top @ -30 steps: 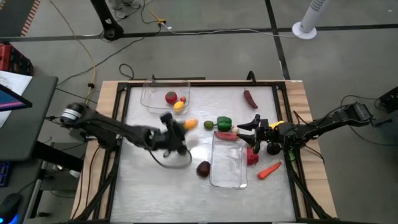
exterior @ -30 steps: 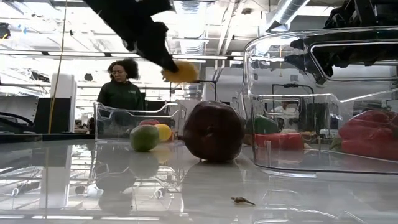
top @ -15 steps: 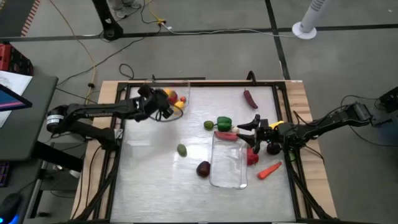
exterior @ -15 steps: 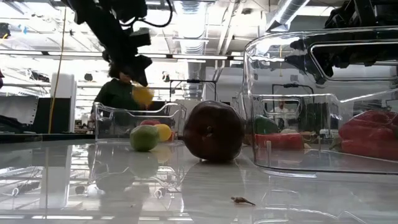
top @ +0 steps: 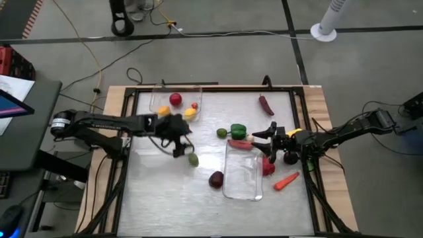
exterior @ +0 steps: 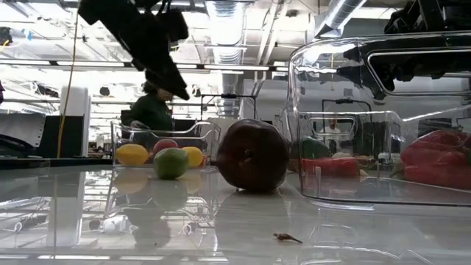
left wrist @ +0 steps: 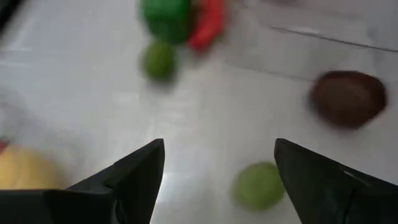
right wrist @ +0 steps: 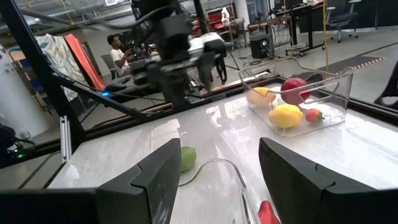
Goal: Sort produce into baskets
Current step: Put the bottom green lime into the top transparent bin
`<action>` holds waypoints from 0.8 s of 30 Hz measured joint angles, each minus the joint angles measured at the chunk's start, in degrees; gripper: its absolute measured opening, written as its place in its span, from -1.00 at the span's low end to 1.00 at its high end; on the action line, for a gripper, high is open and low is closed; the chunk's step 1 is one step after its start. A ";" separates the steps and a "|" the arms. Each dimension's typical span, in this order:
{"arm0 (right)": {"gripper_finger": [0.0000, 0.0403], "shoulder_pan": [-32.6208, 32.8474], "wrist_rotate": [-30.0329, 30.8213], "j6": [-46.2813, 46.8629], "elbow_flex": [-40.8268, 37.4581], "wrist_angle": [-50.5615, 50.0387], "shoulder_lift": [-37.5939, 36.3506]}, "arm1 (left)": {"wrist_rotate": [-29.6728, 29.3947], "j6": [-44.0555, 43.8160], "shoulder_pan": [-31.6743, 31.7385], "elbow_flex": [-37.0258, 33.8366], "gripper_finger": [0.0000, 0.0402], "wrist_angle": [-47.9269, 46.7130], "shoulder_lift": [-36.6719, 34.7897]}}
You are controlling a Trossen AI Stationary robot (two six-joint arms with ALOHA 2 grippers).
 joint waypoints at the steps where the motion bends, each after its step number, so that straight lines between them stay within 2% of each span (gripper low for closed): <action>1: 0.21 0.00 0.00 0.03 -0.02 0.02 0.00 | -1.06 -0.17 -1.56 -0.05 0.43 -0.36 0.36; 7: 0.21 0.02 0.04 0.23 0.04 0.60 0.53 | -4.74 -1.91 -7.65 -0.14 0.43 0.46 6.76; 18: 0.21 0.00 0.09 0.28 0.02 3.11 3.65 | -4.93 -3.76 -9.89 -0.10 0.43 4.26 19.68; 24: 0.21 0.00 0.09 0.20 0.02 3.04 3.65 | -7.44 -3.08 -11.81 -0.10 0.28 5.47 21.80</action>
